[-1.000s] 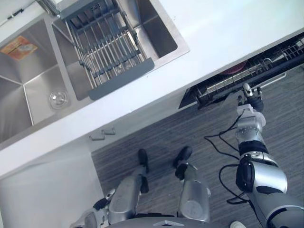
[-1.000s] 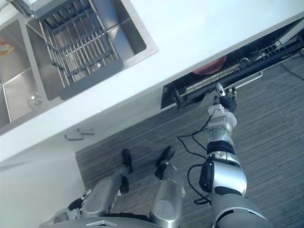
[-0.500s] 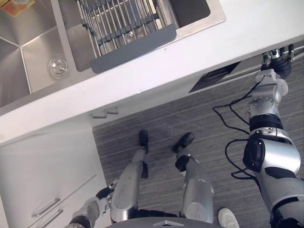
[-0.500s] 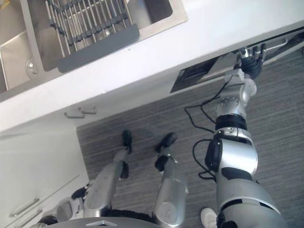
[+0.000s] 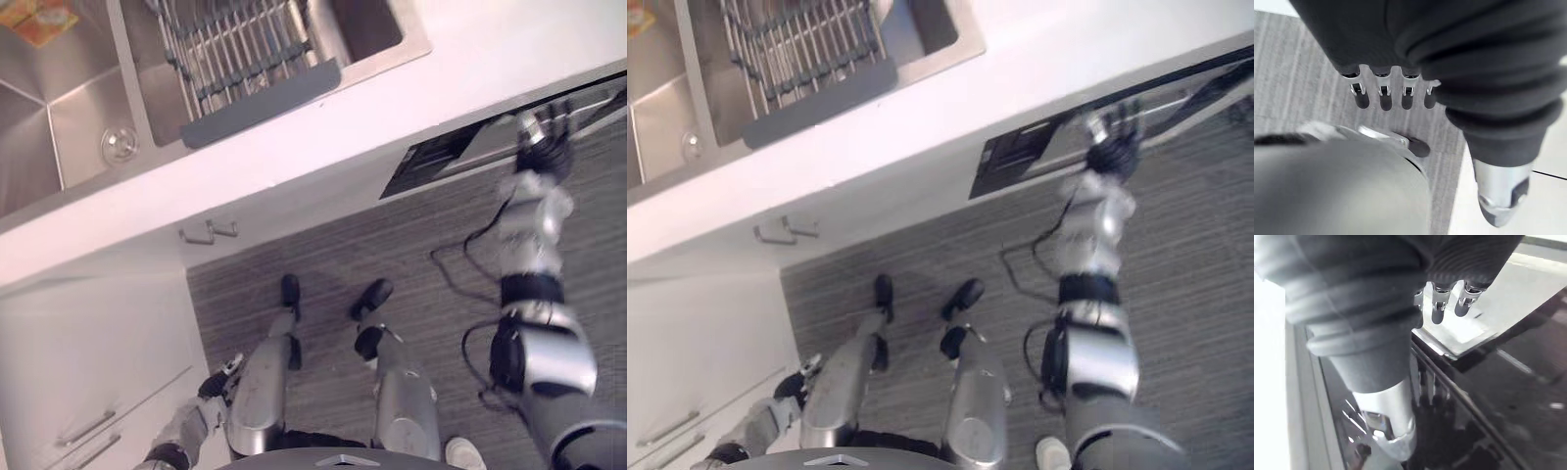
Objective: Walk over to the sink, pick up the cup, carry it to the dishwasher, place the cup inside the dishwasher, then close the dishwasher door
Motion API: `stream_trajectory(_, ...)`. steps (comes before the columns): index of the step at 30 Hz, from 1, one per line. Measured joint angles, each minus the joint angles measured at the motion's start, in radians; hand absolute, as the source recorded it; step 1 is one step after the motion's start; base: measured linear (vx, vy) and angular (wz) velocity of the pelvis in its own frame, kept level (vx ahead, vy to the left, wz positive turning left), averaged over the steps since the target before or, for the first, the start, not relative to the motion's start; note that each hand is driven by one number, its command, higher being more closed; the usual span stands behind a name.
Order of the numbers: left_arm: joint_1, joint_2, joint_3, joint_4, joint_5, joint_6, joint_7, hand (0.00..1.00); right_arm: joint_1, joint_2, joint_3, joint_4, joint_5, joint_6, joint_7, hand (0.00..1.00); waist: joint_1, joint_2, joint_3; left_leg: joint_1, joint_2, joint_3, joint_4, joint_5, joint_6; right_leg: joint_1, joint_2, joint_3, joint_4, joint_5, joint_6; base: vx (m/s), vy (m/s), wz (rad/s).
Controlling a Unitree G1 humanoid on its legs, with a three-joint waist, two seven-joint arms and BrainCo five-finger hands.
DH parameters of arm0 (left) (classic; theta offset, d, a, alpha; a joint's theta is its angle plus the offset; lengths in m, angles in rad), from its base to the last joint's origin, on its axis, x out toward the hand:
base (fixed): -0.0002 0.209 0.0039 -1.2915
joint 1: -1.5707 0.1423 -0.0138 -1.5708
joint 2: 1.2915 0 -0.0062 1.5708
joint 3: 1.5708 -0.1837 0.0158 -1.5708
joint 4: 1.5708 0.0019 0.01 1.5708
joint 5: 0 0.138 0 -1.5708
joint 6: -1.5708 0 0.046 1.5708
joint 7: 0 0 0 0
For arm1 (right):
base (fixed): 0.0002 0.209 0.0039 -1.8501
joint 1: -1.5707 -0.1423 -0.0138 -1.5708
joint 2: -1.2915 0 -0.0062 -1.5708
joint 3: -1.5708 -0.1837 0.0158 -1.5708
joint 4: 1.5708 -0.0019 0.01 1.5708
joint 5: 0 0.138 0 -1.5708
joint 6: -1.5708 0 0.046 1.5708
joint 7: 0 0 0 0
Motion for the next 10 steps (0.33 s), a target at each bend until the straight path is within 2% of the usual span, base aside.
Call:
stream_trajectory(1,0.008,0.001,0.001,-0.009,0.000,-0.010,-0.002,0.00,0.054,0.028,0.016,-0.033,-0.017,0.000,-0.006,0.00,-0.009,-0.011,-0.001,0.015,0.001,0.011,0.000,-0.006,-0.001,0.013,0.005,0.007,-0.009,0.000,0.000,0.06,-0.016,-0.45)
stream_trajectory(3,0.028,0.005,0.000,-0.042,-0.005,-0.029,0.008,0.00,0.240,0.122,0.044,-0.077,-0.086,-0.003,-0.027,0.00,-0.026,-0.055,-0.021,0.043,0.010,0.052,0.003,-0.030,-0.003,0.038,0.021,0.026,-0.035,0.000,0.001,0.05,0.001,-0.52)
stream_trajectory(4,0.056,0.027,-0.004,-0.046,-0.020,-0.026,0.004,0.00,0.334,0.171,0.052,-0.068,-0.103,-0.002,-0.030,0.00,-0.040,-0.081,-0.037,0.062,0.014,0.074,0.000,-0.044,-0.003,0.055,0.031,0.041,-0.048,0.000,0.002,0.06,0.003,-0.46)
stream_trajectory(7,0.102,0.052,-0.008,-0.047,-0.029,-0.001,0.019,0.00,0.546,0.231,0.084,-0.054,-0.163,-0.002,-0.022,0.00,-0.069,-0.126,-0.088,0.132,0.018,0.123,0.000,-0.073,-0.010,0.106,0.036,0.053,-0.059,0.005,0.009,0.14,0.016,-0.44)
stream_trajectory(9,0.135,0.065,-0.018,-0.047,-0.029,0.021,0.040,0.00,0.633,0.246,0.116,0.005,-0.196,-0.003,-0.004,0.00,-0.079,-0.142,-0.157,0.169,0.022,0.146,0.000,-0.095,-0.014,0.141,0.045,0.066,-0.083,0.007,0.013,0.11,0.033,-0.29)
stream_trajectory(10,0.138,0.068,-0.022,-0.047,-0.029,0.030,0.046,0.00,0.649,0.251,0.121,0.026,-0.199,-0.001,0.001,0.00,-0.080,-0.144,-0.172,0.180,0.022,0.149,0.000,-0.101,-0.015,0.155,0.047,0.066,-0.091,0.009,0.015,0.07,0.025,-0.14)
